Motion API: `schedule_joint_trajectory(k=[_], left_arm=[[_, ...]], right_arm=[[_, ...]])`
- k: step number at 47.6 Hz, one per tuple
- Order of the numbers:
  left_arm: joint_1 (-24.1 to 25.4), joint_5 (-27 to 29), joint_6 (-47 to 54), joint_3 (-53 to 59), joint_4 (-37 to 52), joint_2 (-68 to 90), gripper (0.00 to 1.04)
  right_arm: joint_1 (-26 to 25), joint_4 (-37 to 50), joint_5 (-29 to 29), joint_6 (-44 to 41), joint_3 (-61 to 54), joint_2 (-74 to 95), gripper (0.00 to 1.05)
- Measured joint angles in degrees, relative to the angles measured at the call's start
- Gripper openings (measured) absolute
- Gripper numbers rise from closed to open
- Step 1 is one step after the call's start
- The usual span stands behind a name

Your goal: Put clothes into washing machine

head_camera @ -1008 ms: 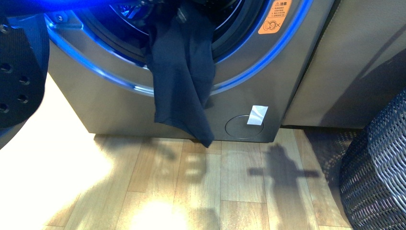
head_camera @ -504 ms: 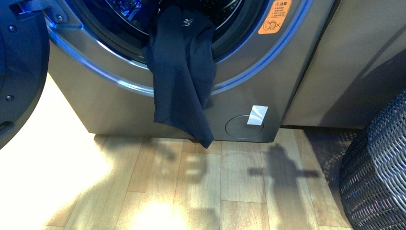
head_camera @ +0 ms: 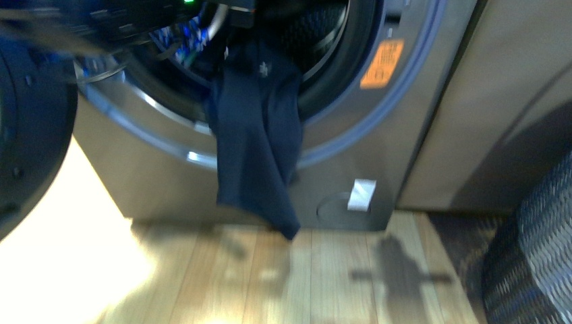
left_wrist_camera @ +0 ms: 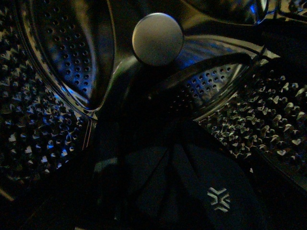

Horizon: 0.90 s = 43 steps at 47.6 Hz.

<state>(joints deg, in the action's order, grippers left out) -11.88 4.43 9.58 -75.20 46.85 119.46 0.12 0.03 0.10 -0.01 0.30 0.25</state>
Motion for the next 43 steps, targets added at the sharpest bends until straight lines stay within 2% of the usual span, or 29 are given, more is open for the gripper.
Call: schedule_joint_trajectory(k=[19, 43], left_arm=[[-3.63, -3.06, -0.57, 24.09, 2.95, -20.31, 0.98], [-3.96, -7.76, -1.95, 35.50, -11.58, -54.51, 0.98]], right_arm=[[0.00, 0.00, -0.02, 0.00, 0.00, 0.00, 0.02], [0.00, 0.00, 0.00, 0.00, 0.00, 0.00, 0.02]])
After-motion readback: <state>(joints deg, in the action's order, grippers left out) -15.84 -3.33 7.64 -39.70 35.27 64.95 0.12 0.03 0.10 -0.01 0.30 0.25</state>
